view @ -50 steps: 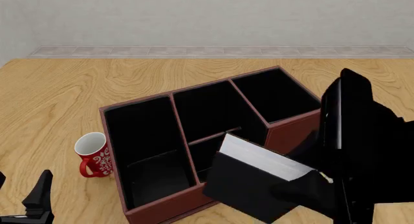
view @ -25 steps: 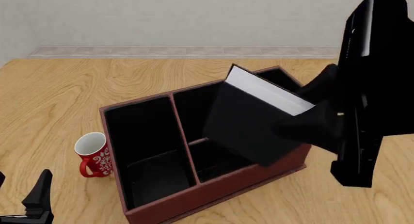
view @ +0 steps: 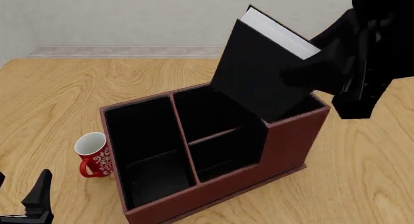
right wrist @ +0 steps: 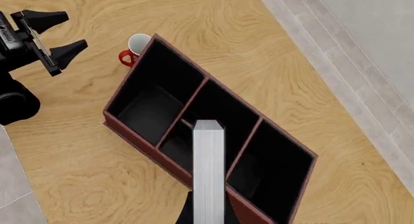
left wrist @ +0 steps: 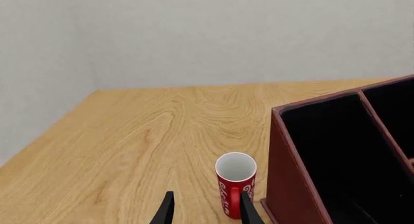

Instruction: Pick up the book and place it in the right compartment of the caddy.

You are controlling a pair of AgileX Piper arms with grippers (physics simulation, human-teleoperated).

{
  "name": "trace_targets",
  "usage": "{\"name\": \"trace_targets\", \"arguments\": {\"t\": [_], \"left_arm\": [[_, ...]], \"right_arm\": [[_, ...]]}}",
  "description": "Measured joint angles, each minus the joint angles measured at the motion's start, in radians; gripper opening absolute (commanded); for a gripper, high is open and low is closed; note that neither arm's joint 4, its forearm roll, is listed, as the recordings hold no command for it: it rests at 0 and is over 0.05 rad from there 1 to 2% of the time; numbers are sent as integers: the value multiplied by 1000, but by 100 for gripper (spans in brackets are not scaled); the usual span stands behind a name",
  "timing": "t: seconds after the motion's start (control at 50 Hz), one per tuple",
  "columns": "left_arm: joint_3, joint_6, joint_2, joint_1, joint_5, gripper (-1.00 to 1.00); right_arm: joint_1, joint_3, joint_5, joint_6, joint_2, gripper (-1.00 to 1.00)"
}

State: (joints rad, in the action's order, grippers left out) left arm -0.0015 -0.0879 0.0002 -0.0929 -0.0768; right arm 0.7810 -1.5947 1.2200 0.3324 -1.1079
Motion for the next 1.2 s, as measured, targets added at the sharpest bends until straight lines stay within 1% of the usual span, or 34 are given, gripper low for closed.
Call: {"name": "trace_targets", "arguments": {"t": [0.26,0.58,0.76,0.96,1.2], "left_arm": [[0,5,0,-1,2,100],[-8,9,0,6,10,100],[-10,12,0,1,13,100],[-9,14,0,-2,13,100],[-6,13,0,-5,12,100]], "right_arm": [[-86,-101,0,0,-56,-100],[-183,-217,0,-70,-140,-100],[-226,-232,0,-107,-167,-100],[-280,-225,0,-146,-185,-100],[-319,-219,0,-165,-209,-100]]}}
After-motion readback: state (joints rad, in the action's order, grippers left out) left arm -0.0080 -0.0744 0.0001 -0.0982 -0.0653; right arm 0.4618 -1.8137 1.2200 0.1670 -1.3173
